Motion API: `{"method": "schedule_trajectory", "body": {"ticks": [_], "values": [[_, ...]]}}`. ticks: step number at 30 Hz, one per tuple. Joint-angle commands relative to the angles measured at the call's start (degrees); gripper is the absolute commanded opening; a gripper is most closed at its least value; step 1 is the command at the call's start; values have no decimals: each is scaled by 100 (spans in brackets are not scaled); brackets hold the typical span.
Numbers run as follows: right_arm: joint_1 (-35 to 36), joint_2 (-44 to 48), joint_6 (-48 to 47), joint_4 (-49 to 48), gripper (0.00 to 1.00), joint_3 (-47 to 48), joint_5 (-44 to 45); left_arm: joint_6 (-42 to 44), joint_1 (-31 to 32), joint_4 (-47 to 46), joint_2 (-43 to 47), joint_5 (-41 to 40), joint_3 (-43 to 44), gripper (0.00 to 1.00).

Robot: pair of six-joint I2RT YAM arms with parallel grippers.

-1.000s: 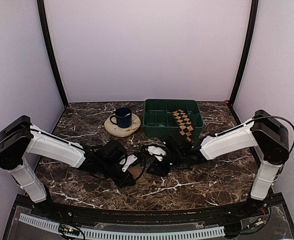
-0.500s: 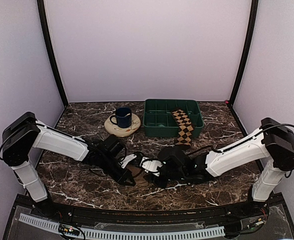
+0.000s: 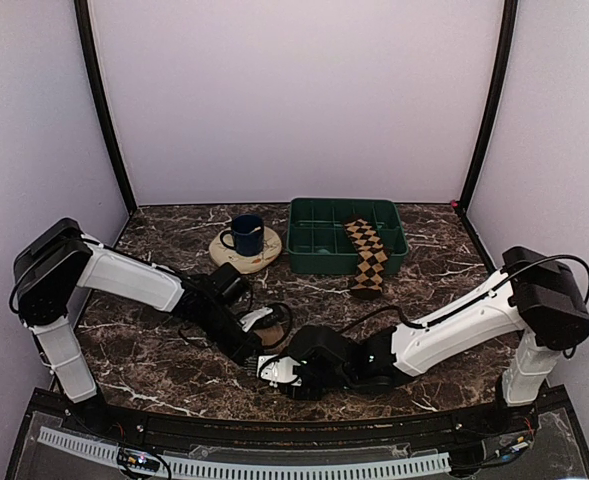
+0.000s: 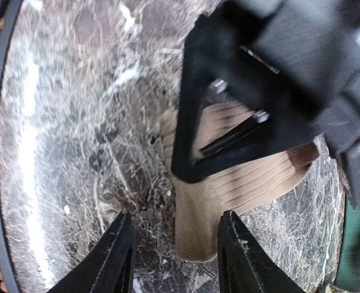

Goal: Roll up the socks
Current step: Roll the sock at the center of the board.

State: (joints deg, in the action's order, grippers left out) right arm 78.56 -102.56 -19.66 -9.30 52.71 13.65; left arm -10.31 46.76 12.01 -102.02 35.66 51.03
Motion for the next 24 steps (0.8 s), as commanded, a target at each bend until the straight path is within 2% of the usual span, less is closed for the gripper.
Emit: {"method": "schedule_trajectory", "body": {"ticks": [1,15,24], "values": [[104,-234,-391,137,43,197,209,179,-164,550,-122,63,15,0],[95,-705,-1100,70,41,393,671,487,-264,864,-356,488,225,0],[-163,-888,-1240,376,36,599,411,632,-321,978,-420,614,254,0]]}}
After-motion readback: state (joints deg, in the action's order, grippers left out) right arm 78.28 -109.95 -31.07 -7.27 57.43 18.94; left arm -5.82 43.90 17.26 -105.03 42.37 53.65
